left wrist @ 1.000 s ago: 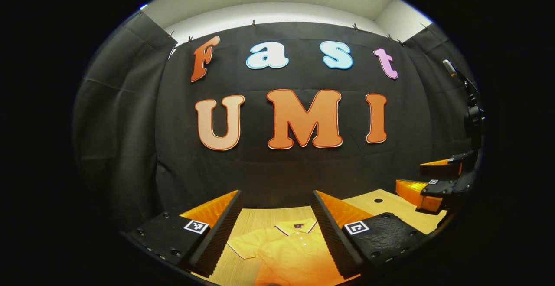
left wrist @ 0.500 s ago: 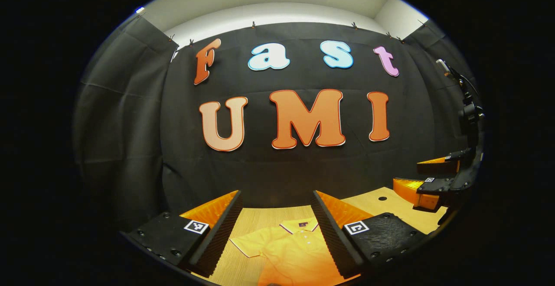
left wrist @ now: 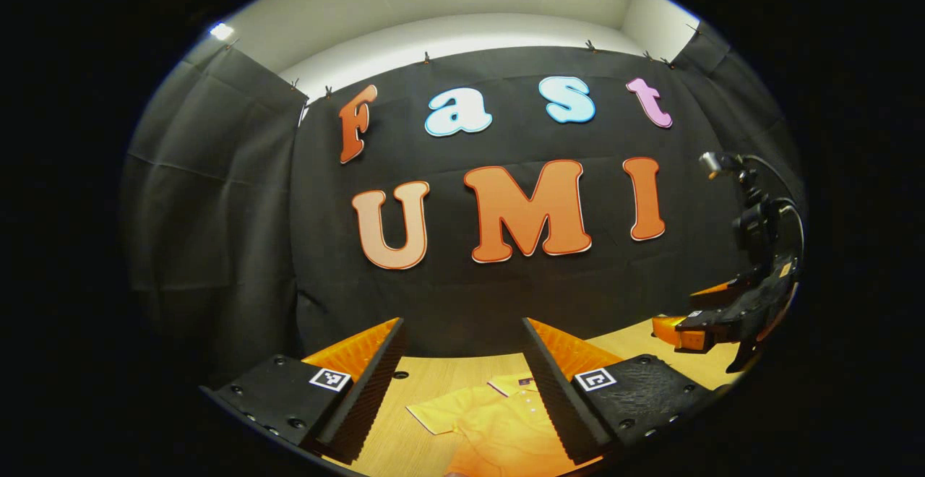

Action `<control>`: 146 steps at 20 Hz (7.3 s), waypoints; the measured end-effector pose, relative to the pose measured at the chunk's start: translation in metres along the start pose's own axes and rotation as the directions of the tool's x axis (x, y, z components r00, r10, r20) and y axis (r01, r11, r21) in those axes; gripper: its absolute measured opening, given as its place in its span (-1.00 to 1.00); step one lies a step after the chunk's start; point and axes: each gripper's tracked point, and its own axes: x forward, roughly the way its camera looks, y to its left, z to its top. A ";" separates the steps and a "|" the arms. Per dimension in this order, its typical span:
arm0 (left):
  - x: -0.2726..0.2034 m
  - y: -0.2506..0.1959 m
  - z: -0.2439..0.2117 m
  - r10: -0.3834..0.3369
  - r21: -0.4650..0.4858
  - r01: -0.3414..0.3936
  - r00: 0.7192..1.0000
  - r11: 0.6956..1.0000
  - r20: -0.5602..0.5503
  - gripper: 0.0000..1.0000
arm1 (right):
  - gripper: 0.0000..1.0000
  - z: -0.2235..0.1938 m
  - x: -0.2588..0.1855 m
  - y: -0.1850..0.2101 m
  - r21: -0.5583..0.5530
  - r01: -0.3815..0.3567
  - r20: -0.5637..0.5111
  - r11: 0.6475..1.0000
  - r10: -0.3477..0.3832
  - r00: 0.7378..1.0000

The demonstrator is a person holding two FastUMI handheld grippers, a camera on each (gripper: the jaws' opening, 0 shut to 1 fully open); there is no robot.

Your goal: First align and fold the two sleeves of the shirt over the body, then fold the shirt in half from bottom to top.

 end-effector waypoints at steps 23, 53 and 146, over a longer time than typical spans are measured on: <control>-0.008 0.061 -0.081 0.185 -0.017 -0.195 0.951 0.981 -0.250 0.94 | 0.93 -0.177 0.178 -0.037 0.204 0.080 -0.726 0.976 0.096 0.680; 0.004 0.061 -0.126 0.242 0.003 -0.260 0.895 0.966 -0.376 0.94 | -0.60 -0.202 0.237 -0.013 0.162 0.067 -0.798 0.985 0.091 0.596; 0.238 -0.110 -0.299 -0.550 -0.361 0.450 0.415 0.817 -0.725 0.93 | 0.77 -0.031 -0.125 -0.012 0.108 0.339 -0.057 0.935 -0.334 0.941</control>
